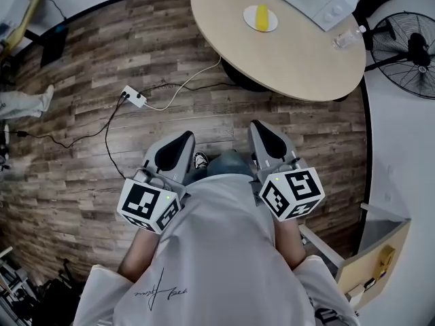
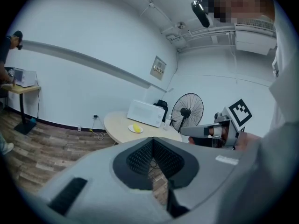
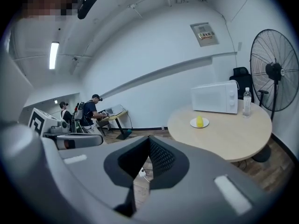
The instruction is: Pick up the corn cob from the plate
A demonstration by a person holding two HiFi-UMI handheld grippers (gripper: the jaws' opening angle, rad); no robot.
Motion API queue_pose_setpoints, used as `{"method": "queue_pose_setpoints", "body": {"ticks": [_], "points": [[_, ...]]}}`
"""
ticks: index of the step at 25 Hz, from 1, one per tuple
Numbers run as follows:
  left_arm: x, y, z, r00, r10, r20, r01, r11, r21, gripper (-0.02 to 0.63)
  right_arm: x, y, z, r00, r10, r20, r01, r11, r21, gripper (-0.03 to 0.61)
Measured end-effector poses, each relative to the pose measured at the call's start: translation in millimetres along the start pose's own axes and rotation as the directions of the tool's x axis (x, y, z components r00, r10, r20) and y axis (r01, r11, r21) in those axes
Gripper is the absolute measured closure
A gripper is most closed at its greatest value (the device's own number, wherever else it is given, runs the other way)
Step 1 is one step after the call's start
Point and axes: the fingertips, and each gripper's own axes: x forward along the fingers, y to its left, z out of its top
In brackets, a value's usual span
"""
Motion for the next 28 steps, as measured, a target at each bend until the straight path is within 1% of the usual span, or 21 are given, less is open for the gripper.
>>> {"method": "queue_pose_setpoints", "body": {"ticks": [4,9,15,22,28], "points": [[5,3,-1,1.0,-0.006,-0.011,0.006,1.0,-0.005,0.621,1,1,5,0.999,0.026,0.021,-0.026,0.999,0.032,0.566],[17,5,8,1.0,-0.018,-0.014,0.018,1.0,0.003,0.621,5,-14,17,0.998,-0.022,0.054,0.021,1.0,0.022,0.565],[36,18,23,1.0,-0.009,-0.002,0.009,1.0,0.005,0.621,15,-38,34,0.993,-0.075,0.089,0.072,0.997,0.035,0.565],[72,39,46,1.0,-0.005,0.005,0.005,1.0,0.005,0.621,40,-72,54,0.99,-0.11,0.086,0.106,0.993,0.048,0.565],[116,54,65,1.0,-0.012,-0.009,0.012,1.0,0.003,0.622,66,-107,74,0.99,-0.121,0.075,0.117,0.992,0.057,0.565]]}}
